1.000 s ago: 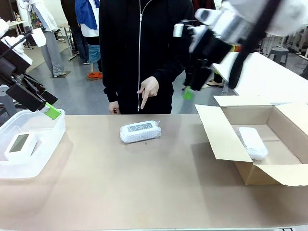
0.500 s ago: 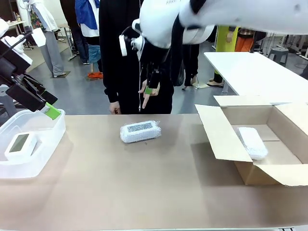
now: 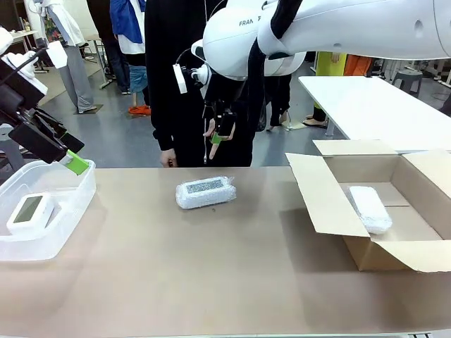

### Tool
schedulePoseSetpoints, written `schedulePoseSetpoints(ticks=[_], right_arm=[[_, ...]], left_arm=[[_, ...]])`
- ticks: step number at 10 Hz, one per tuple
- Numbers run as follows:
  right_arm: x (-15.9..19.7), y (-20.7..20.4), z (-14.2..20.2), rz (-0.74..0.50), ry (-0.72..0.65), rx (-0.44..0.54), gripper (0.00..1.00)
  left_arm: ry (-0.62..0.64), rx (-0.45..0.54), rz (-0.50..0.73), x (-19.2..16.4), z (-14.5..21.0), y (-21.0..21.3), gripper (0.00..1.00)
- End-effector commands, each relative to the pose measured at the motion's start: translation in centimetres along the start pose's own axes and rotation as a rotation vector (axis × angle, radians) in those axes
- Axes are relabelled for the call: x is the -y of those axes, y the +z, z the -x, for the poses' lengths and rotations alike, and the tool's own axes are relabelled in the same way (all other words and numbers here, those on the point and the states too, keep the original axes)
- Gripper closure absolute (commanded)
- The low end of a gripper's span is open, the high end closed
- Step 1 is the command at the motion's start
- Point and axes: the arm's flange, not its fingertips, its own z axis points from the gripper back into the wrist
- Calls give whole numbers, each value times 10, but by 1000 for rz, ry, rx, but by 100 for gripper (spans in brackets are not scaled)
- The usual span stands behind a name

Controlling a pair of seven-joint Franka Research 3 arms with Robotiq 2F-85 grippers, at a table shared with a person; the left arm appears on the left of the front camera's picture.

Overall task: Separate and place wrapped and unwrapped clocks.
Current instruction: Pick up the Digital clock indicated by the person.

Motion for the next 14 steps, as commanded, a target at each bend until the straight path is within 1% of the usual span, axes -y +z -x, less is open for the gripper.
schedulePoseSetpoints(ticks=[1, 2, 4, 5, 7, 8, 10, 11, 12, 14], right_arm=[[2, -1, 5, 0, -7, -4, 0], [10, -29, 0, -12, 16, -15, 0], [8, -53, -16, -46, 37, -32, 0], [9, -69, -19, -91, 27, -45, 0], [15, -101, -19, -143, 14, -57, 0], [20, -118, -16, -199, 47, -83, 0], [26, -150, -7, -258, 74, -96, 0], [26, -159, -4, -267, 75, -97, 0], [23, -173, 2, -247, 76, -99, 0], [19, -186, 10, -202, 72, -137, 0]], left_arm=[[6, -7, -11, 0, -2, 0, 0], [6, -7, -11, 0, -2, 0, 0], [6, -7, -11, 0, -2, 0, 0], [6, -7, -11, 0, -2, 0, 0], [6, -7, -11, 0, -2, 0, 0], [6, -7, -11, 0, -2, 0, 0], [6, -7, -11, 0, -2, 0, 0], [6, -7, -11, 0, -2, 0, 0], [6, -7, -11, 0, -2, 0, 0], [6, -7, -11, 0, -2, 0, 0]])
